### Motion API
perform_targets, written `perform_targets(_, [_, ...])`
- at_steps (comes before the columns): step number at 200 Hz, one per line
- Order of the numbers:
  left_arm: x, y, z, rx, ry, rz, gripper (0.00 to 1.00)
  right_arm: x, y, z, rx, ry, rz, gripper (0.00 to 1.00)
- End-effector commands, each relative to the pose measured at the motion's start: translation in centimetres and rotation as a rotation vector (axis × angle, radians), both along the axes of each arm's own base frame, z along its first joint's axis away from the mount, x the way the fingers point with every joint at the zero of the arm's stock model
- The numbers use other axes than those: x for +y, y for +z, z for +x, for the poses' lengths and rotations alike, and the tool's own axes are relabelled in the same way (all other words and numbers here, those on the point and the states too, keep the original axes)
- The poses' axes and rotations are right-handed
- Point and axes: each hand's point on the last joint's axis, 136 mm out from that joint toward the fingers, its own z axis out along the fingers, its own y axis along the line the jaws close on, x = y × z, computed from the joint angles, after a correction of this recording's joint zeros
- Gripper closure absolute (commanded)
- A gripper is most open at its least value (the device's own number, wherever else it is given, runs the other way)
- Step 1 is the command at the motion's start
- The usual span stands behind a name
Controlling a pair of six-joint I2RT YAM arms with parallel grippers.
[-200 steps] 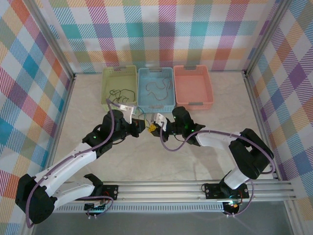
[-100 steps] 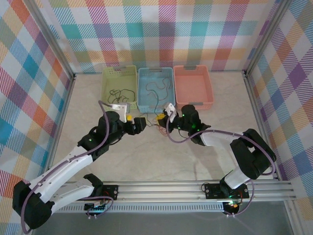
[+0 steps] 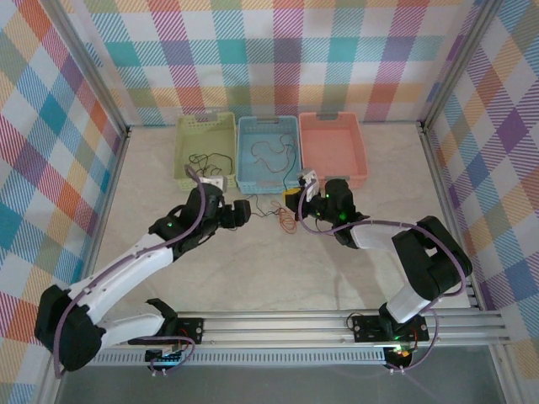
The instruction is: Untangle the cables
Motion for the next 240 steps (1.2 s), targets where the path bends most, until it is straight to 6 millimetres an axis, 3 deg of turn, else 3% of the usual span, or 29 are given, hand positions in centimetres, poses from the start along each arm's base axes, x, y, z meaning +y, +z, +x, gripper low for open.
perform_targets(1, [-1.3,-1.2,0.0,0.102,-0.046,-0.022,0.13,-0.3,0.7,0.4,-0.008,-0.024,0.043,1.0])
perform_targets(58, [-3.4,-5.7,1.3,0.285,-0.069,-0.001,0.14,-0.8,0.7,0.7,-0.003,-0.042,0.052,1.0])
perform_targets(98, [-6.3,-6.7,2.8,0.375,-0.117,-0.027,0.17,-1.0,0.7,0.9,-0.002,-0.053,0.059,1.0])
perform_targets(168, [-10.7,-9.0,3.8,0.48,-0.184,0.017,0.18,-2.2,-0.1,2.1,0.064,-0.114,0.074,1.0])
perform_targets(240, [-12.5,-12.0,5.0,0.543,-0.179,0.163,0.22,-2.7,-0.5,2.4,0.087,-0.14,0.079,1.0])
